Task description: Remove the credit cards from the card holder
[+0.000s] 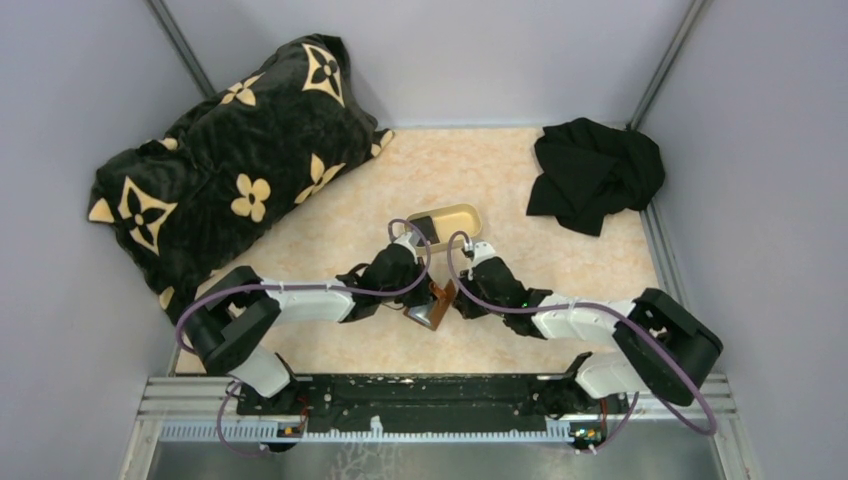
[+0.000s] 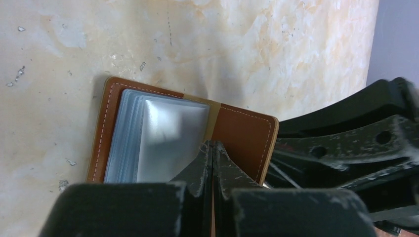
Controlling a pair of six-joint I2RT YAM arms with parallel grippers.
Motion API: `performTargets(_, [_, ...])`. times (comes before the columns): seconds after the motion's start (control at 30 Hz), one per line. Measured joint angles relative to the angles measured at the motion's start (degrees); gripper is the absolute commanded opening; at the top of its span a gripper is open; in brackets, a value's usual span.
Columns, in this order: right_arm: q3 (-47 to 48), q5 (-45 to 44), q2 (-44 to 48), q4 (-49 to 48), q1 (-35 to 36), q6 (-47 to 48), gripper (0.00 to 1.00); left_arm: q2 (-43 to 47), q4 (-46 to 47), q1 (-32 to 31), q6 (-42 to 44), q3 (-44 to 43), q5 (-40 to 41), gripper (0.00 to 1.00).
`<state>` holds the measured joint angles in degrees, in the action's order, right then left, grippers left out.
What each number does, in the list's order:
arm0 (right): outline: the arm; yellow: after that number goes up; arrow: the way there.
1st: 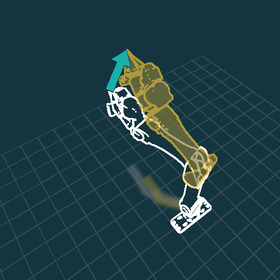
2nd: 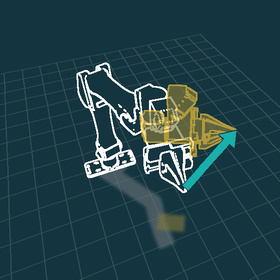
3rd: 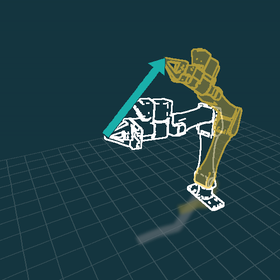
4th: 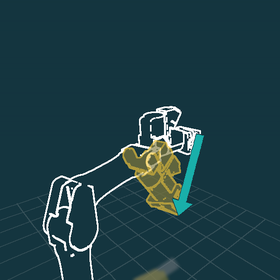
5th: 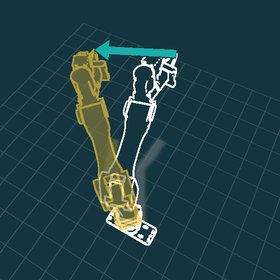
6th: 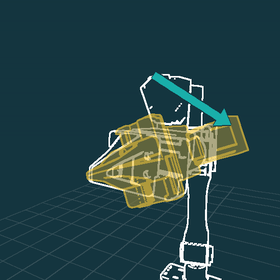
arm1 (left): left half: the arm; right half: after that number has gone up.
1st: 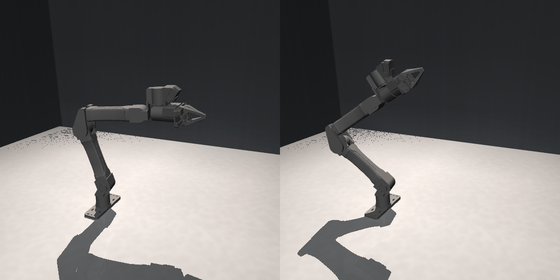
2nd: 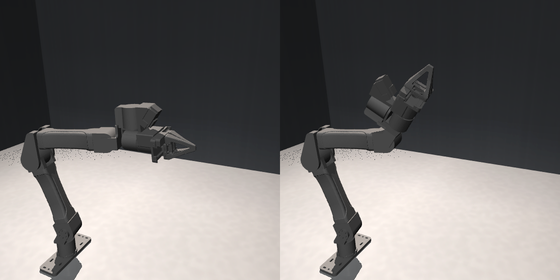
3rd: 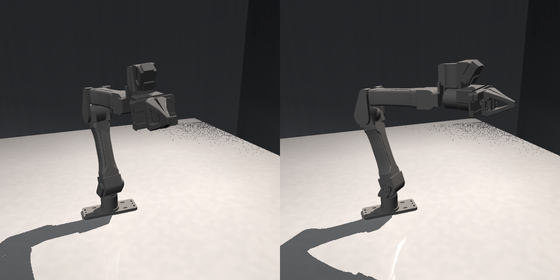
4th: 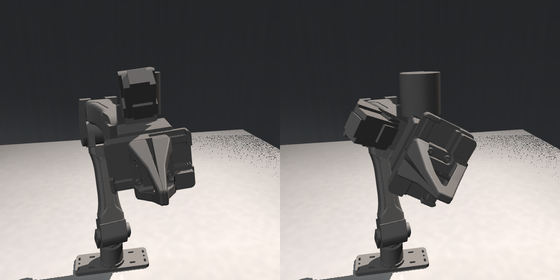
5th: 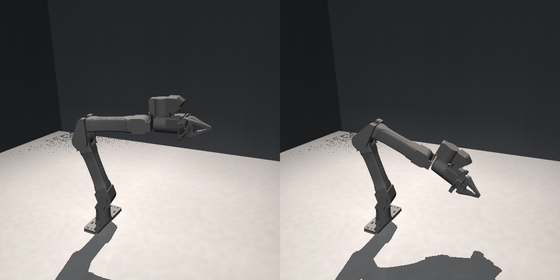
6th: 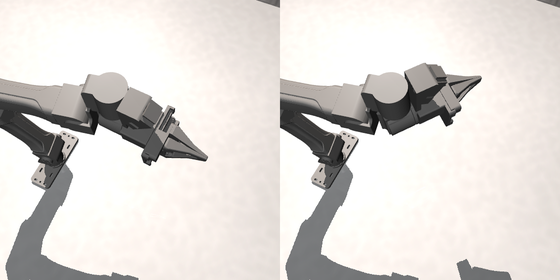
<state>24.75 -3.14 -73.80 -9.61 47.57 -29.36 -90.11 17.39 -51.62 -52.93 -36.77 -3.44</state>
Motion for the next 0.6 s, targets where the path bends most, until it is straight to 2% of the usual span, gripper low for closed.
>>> performTargets(0.17, [-2.34,5.92,-3.19,-5.92,0.37,-2.95,0.00,0.13,-0.96,-0.15,0.07,-0.04,0.50,0.00])
performTargets(0.37, [-3.41,8.96,-4.00,-10.19,0.66,-4.35,0.00,0.44,-1.14,-1.05,0.04,-0.04,1.18,0.00])
performTargets(0.6, [-2.19,12.04,-9.94,-15.80,0.68,-5.09,0.00,0.42,-1.16,-1.42,0.04,-0.07,2.14,0.00])
